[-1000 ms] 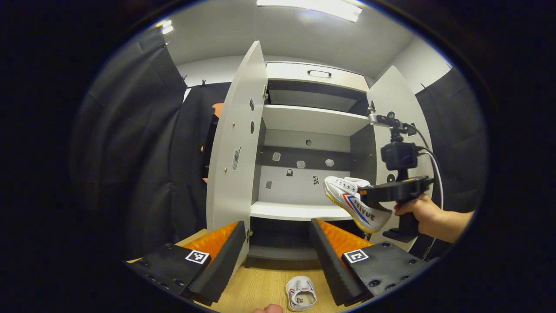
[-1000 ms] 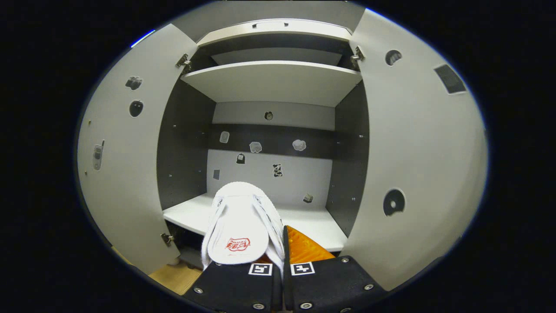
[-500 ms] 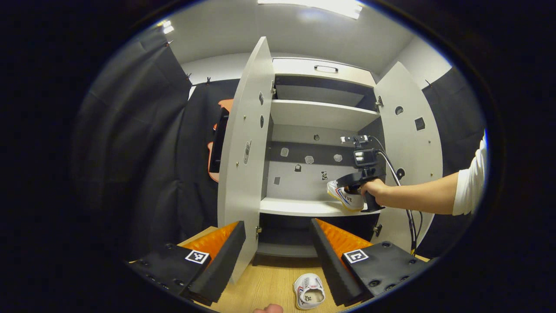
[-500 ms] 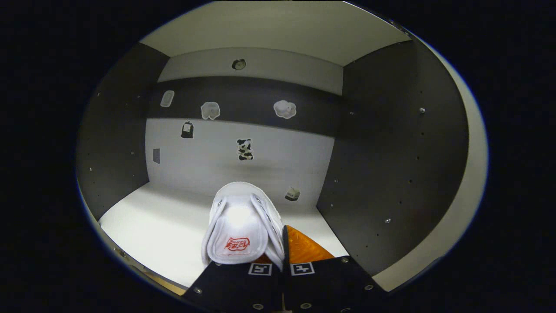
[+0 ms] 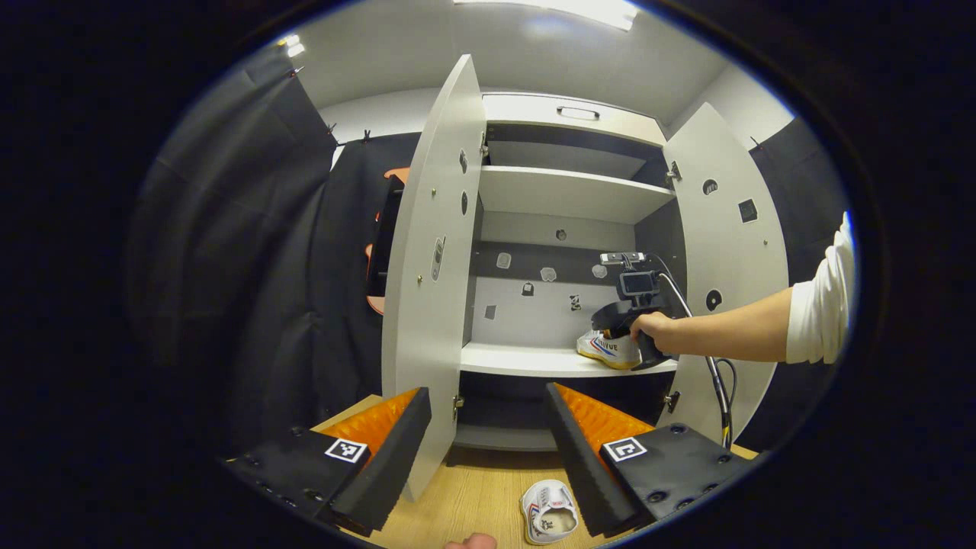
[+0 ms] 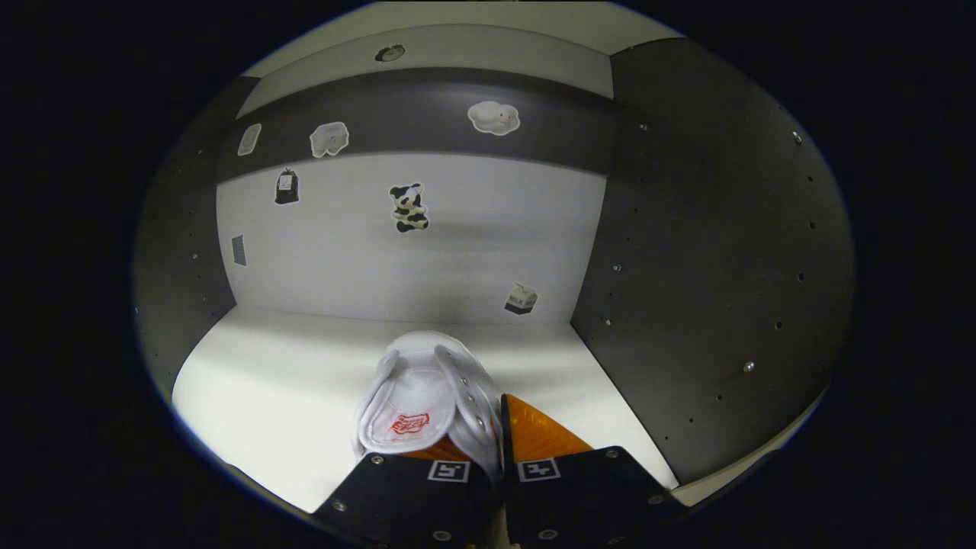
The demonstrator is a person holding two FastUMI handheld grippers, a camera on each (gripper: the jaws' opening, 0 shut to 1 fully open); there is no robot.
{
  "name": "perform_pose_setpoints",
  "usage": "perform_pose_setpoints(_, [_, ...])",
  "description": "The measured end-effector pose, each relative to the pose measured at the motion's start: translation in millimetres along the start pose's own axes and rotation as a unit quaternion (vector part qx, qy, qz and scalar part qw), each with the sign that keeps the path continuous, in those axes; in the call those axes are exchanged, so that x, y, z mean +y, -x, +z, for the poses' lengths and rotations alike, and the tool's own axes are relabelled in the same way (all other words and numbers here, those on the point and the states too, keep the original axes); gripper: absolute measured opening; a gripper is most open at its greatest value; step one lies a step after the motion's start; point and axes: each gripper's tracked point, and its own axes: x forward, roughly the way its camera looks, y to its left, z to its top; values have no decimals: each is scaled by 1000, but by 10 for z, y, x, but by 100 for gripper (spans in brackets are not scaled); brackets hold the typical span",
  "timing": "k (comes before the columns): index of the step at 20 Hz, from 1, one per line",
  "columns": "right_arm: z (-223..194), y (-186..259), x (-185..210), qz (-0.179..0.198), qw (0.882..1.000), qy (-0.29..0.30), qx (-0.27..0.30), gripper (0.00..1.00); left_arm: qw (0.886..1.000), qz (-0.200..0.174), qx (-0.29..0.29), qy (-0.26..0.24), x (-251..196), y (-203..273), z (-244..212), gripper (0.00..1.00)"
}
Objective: Grab one shoe with the right hand and put it into the shoe cabinet, grab the other shoe with the left hand and put it into the shoe cabinet; then close the right door with the right hand and the left door with the left hand.
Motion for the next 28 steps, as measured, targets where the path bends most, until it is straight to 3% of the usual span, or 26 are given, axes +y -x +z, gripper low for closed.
perform_pose_setpoints(5, [63,86,18,23,1000,4,-13,19,1000,-2,4,18,-9,-35,-31,96])
perform_pose_setpoints(8, [91,207,-50,28,999,15,-22,43,1000,-6,2,21,-41,-54,-28,96])
perform_pose_setpoints(12, [127,475,-80,45,998,32,-40,55,1000,-15,-4,23,-109,-49,5,96])
perform_pose_setpoints(16, [216,822,-85,50,993,66,-82,87,999,-27,-5,34,-190,-43,9,96])
perform_pose_setpoints(17, [239,929,-59,57,992,71,-91,90,999,-30,-5,35,-208,-30,26,94])
perform_pose_setpoints(24, [566,2040,136,127,972,33,-194,94,999,-32,-7,37,-222,16,53,96])
perform_pose_setpoints(28, [514,2673,2,140,957,21,-252,94,999,-31,-6,32,-210,35,58,96])
